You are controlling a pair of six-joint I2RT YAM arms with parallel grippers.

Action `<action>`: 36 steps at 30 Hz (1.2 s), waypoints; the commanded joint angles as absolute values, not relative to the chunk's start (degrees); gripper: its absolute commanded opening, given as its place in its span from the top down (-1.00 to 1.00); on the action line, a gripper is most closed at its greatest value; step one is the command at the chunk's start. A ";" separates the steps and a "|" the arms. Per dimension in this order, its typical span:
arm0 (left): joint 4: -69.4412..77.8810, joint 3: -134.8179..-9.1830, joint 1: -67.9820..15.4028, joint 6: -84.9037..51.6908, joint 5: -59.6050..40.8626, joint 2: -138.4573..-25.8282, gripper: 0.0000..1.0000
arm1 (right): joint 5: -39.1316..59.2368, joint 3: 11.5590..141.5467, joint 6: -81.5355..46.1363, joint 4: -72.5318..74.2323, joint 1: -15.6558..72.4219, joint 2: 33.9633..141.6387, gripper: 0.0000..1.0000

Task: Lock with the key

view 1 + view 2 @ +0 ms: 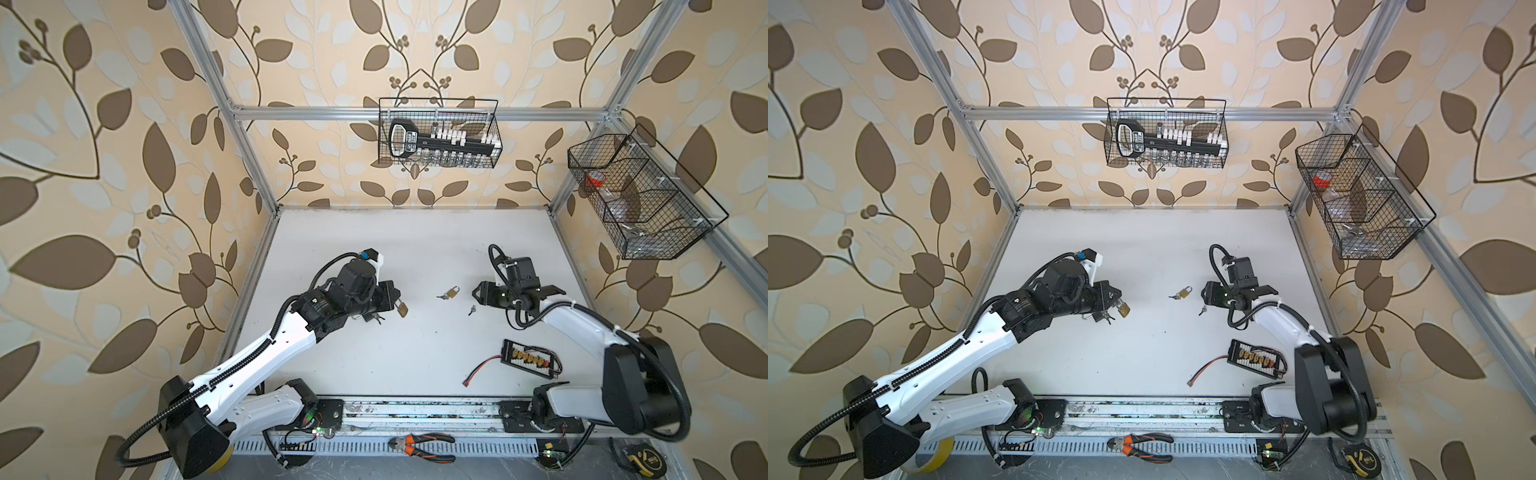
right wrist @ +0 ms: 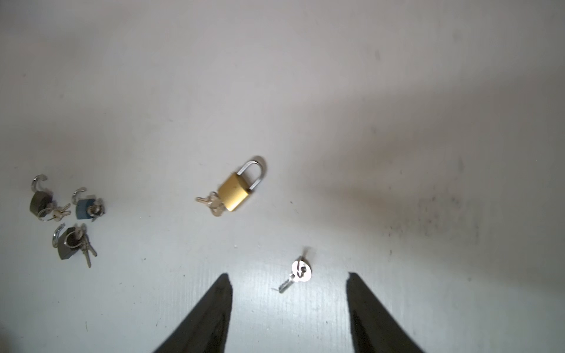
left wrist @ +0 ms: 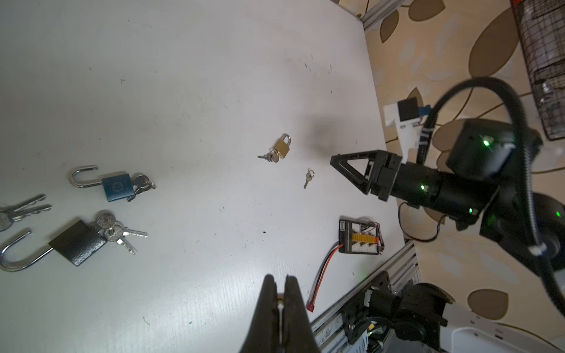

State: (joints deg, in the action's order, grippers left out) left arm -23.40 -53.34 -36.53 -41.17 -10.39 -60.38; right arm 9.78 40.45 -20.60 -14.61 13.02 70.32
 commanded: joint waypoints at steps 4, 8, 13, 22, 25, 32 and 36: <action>-14.01 -51.62 -33.12 -42.28 -19.65 -56.78 1.00 | 7.74 37.62 -14.49 -8.24 23.86 51.63 -0.65; -10.97 -51.13 -33.26 -41.52 -23.60 -57.45 1.00 | 7.40 40.00 -9.56 -7.43 32.66 47.37 -0.81; -9.58 -52.11 -37.57 -42.51 -20.95 -59.07 1.00 | 1.41 45.37 -6.71 -9.44 44.51 49.86 -0.81; -6.41 -53.84 -42.71 -43.52 -19.60 -62.31 1.00 | -0.80 48.56 -3.91 -11.87 50.94 55.51 -0.74; -6.67 -54.20 -42.84 -43.33 -19.87 -62.31 1.00 | -0.41 48.95 -3.71 -12.60 51.02 56.77 -0.71; -6.50 -54.48 -43.00 -43.50 -20.39 -62.22 1.00 | 3.55 49.31 -3.84 -12.35 51.00 59.30 -0.58; -6.28 -54.38 -43.05 -43.60 -20.58 -62.05 1.00 | 3.68 49.63 -3.87 -12.13 50.90 60.11 -0.40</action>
